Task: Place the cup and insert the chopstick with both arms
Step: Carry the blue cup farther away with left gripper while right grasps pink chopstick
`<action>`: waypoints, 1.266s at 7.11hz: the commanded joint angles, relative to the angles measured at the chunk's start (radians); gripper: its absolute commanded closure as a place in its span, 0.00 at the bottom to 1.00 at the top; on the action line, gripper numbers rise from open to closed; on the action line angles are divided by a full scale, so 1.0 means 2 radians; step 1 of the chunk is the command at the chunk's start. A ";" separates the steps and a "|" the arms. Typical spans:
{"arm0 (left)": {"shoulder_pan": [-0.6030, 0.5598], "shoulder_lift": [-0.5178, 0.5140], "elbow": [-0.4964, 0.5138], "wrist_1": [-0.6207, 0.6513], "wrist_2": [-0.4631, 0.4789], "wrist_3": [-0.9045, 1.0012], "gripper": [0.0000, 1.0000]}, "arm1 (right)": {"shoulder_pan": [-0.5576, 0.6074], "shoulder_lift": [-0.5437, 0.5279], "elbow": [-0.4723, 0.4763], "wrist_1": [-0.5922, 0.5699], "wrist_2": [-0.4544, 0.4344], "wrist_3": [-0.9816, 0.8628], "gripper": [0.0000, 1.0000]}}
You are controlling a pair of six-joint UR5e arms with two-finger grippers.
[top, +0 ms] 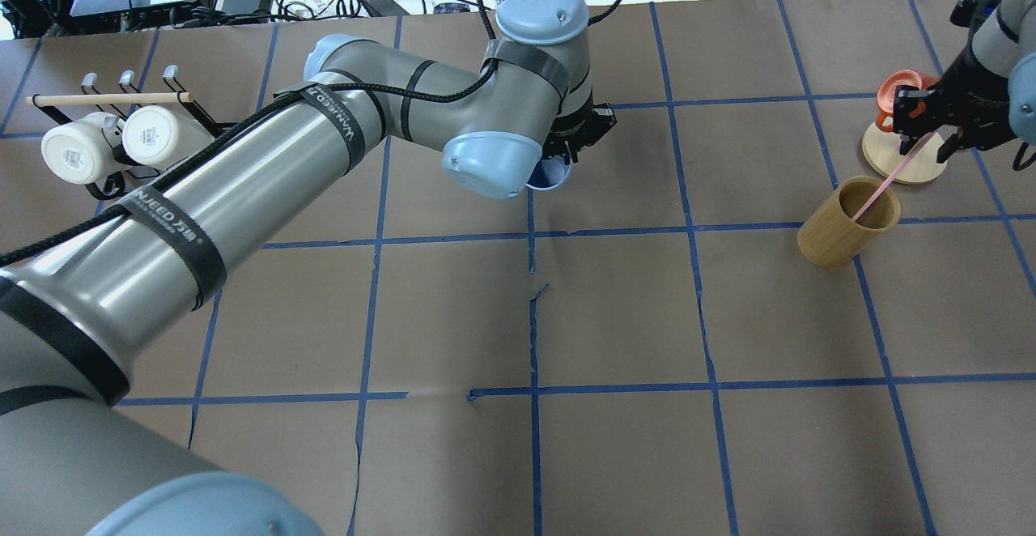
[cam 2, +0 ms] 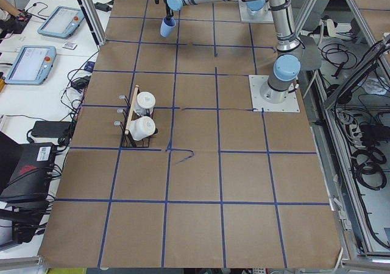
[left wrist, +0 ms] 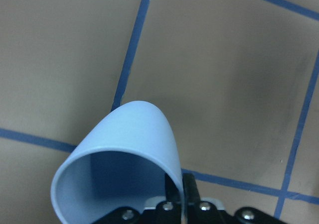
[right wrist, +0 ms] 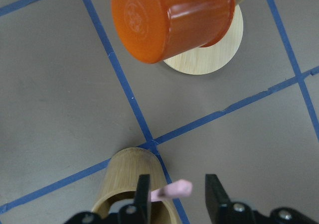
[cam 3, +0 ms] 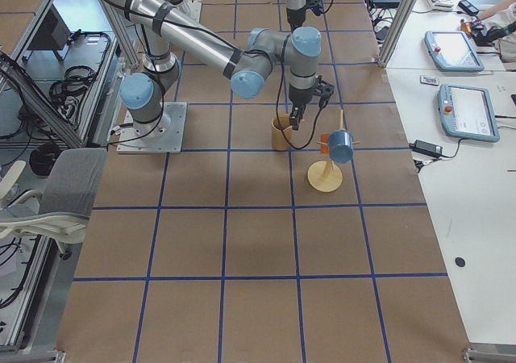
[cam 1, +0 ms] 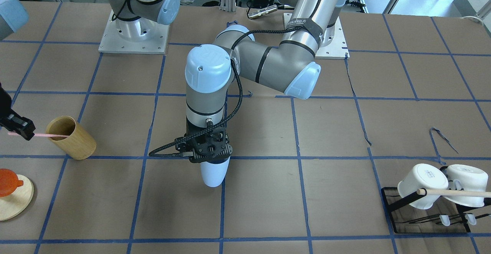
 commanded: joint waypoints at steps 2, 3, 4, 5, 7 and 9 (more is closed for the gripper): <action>0.027 -0.025 0.018 -0.002 -0.006 0.071 1.00 | 0.000 0.000 -0.008 -0.020 -0.002 -0.004 0.56; 0.027 -0.031 0.019 -0.003 -0.018 0.066 1.00 | 0.000 0.000 -0.008 -0.019 -0.001 -0.003 0.56; 0.027 -0.035 0.022 -0.003 -0.025 0.059 1.00 | 0.001 0.000 -0.008 -0.019 -0.001 -0.002 0.60; 0.027 -0.035 0.022 -0.005 -0.023 0.058 0.70 | 0.001 0.000 -0.008 -0.018 -0.001 -0.002 0.66; 0.029 -0.035 0.022 -0.005 -0.019 0.063 0.00 | 0.003 -0.003 -0.009 -0.018 0.000 -0.001 0.71; 0.031 -0.030 0.023 -0.005 -0.018 0.065 0.00 | 0.005 -0.004 -0.019 -0.014 0.010 -0.001 0.77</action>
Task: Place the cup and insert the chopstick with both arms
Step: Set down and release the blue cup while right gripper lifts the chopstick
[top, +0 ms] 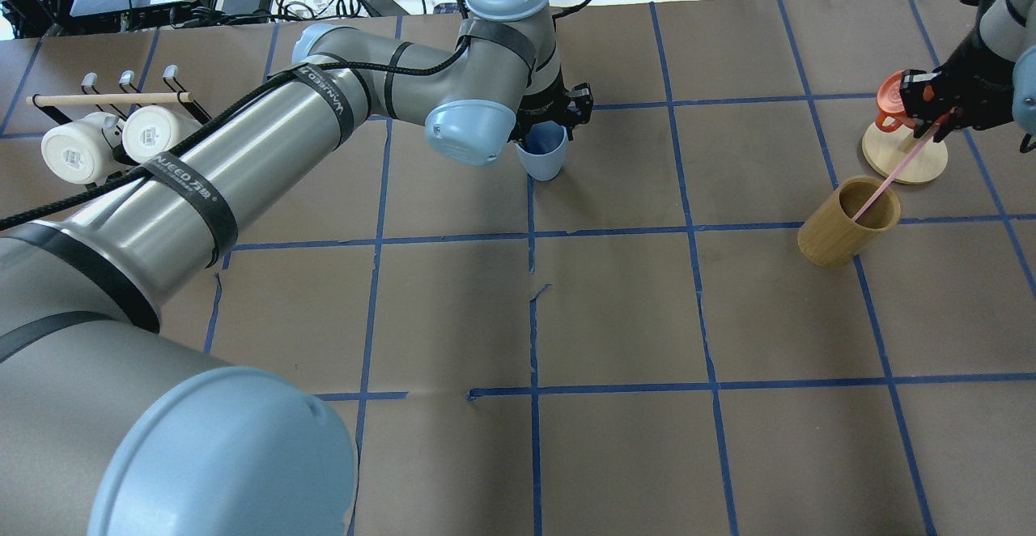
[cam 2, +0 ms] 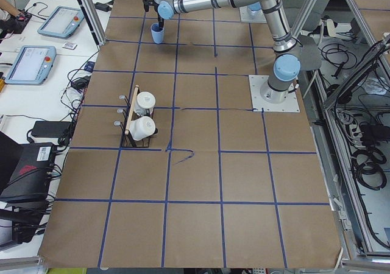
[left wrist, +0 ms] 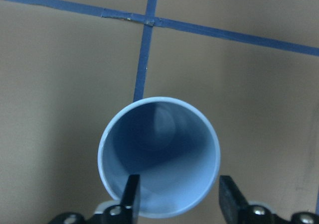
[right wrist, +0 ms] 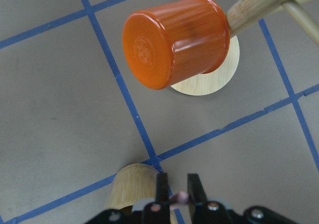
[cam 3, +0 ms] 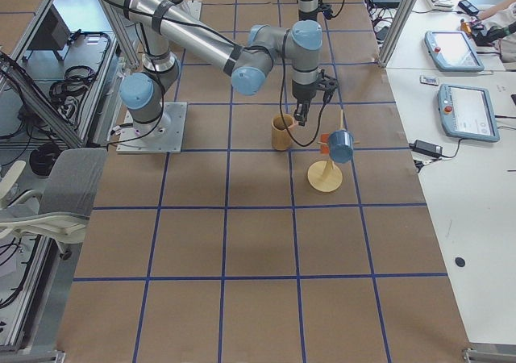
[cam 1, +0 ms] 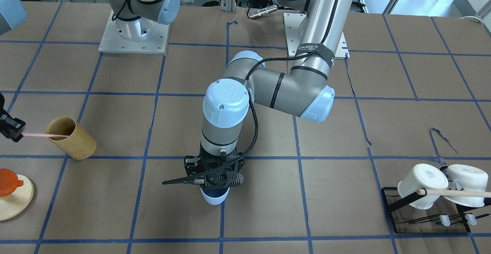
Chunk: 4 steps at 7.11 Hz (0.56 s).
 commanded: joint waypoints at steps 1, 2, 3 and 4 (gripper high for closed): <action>0.002 0.005 0.000 0.000 0.001 0.002 0.00 | 0.001 -0.001 -0.013 0.005 0.007 0.000 0.80; 0.003 0.008 0.001 0.000 0.001 0.002 0.00 | 0.001 -0.001 -0.013 0.006 0.013 0.000 0.94; 0.016 0.016 0.001 -0.002 0.000 0.003 0.00 | 0.001 -0.002 -0.015 0.006 0.013 0.000 0.96; 0.029 0.034 -0.002 -0.011 -0.002 0.018 0.00 | 0.003 -0.008 -0.021 0.022 0.016 0.000 0.95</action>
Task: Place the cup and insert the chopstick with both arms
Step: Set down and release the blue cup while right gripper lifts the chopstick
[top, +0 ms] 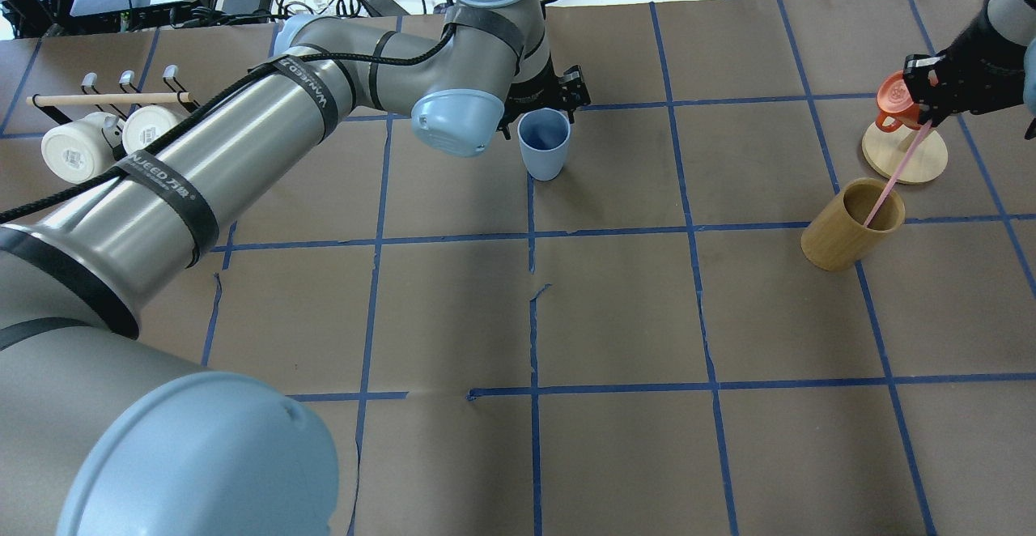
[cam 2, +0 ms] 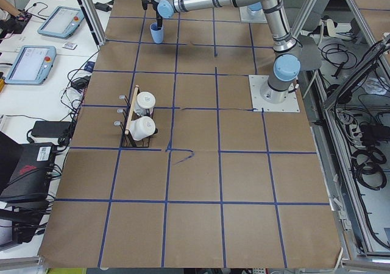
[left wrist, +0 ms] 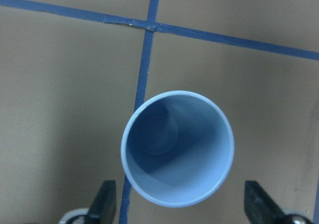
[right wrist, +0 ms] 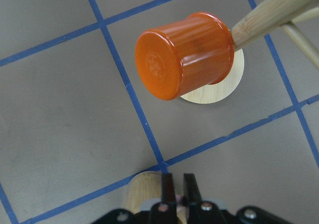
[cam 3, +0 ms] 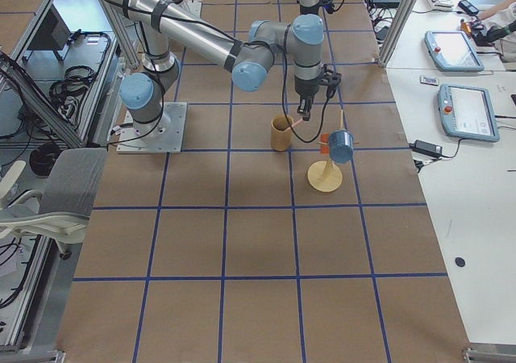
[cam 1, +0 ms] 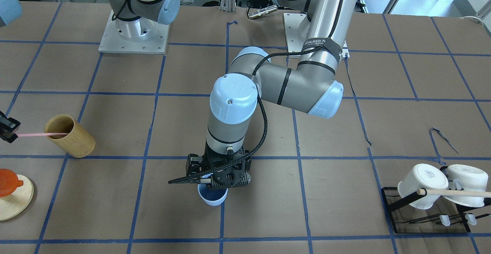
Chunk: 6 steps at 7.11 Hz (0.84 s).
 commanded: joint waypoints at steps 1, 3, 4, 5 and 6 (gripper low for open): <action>0.015 0.047 -0.006 -0.047 -0.002 0.037 0.00 | 0.007 -0.010 -0.021 0.037 0.007 0.000 0.95; 0.026 0.119 -0.041 -0.099 -0.003 0.142 0.00 | 0.010 -0.012 -0.053 0.082 0.008 0.000 0.96; 0.037 0.163 -0.083 -0.104 0.002 0.158 0.00 | 0.011 -0.012 -0.058 0.088 0.008 0.000 0.96; 0.048 0.214 -0.132 -0.115 0.005 0.170 0.00 | 0.012 -0.019 -0.060 0.088 0.007 -0.001 0.96; 0.068 0.262 -0.178 -0.125 0.013 0.187 0.00 | 0.016 -0.029 -0.069 0.094 0.008 -0.002 0.97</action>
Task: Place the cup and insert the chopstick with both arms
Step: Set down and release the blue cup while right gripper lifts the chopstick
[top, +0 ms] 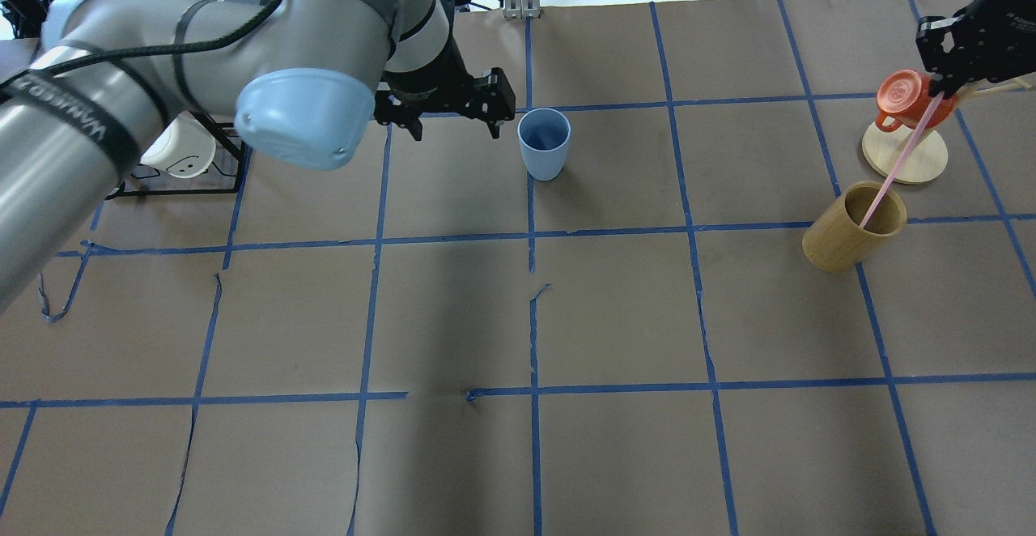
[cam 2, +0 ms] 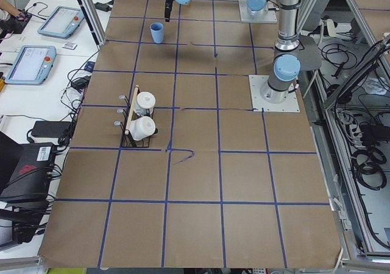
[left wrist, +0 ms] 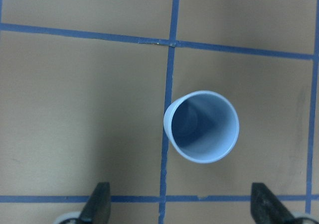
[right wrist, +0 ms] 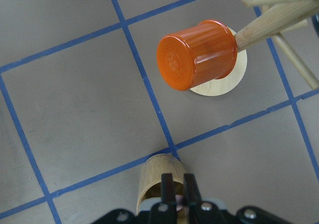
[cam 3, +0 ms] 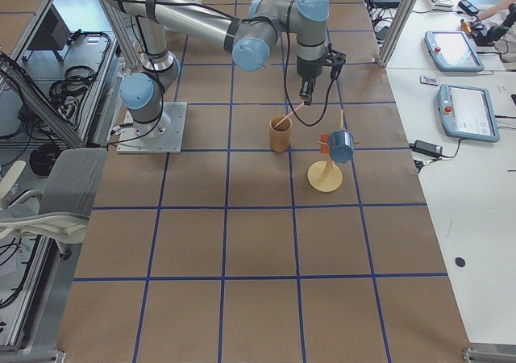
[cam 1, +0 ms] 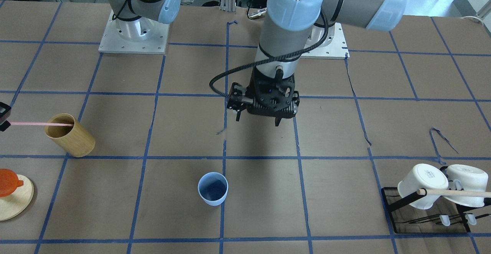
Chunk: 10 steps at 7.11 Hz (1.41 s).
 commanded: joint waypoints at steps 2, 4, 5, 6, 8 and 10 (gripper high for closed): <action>0.060 0.098 -0.057 -0.088 0.010 0.052 0.00 | 0.013 -0.010 -0.072 0.078 0.000 -0.001 1.00; 0.105 0.078 0.055 -0.211 0.013 0.055 0.00 | 0.031 -0.012 -0.101 0.099 -0.002 0.001 1.00; 0.106 0.075 0.065 -0.216 0.016 0.055 0.00 | 0.058 -0.011 -0.110 0.095 -0.008 0.001 1.00; 0.106 0.084 0.052 -0.216 0.016 0.055 0.00 | 0.087 -0.008 -0.115 0.086 -0.007 0.006 1.00; 0.110 0.088 0.040 -0.211 0.012 0.057 0.00 | 0.166 0.023 -0.114 0.024 -0.008 0.096 1.00; 0.113 0.088 0.040 -0.211 0.009 0.058 0.00 | 0.244 0.041 -0.114 -0.016 -0.045 0.168 1.00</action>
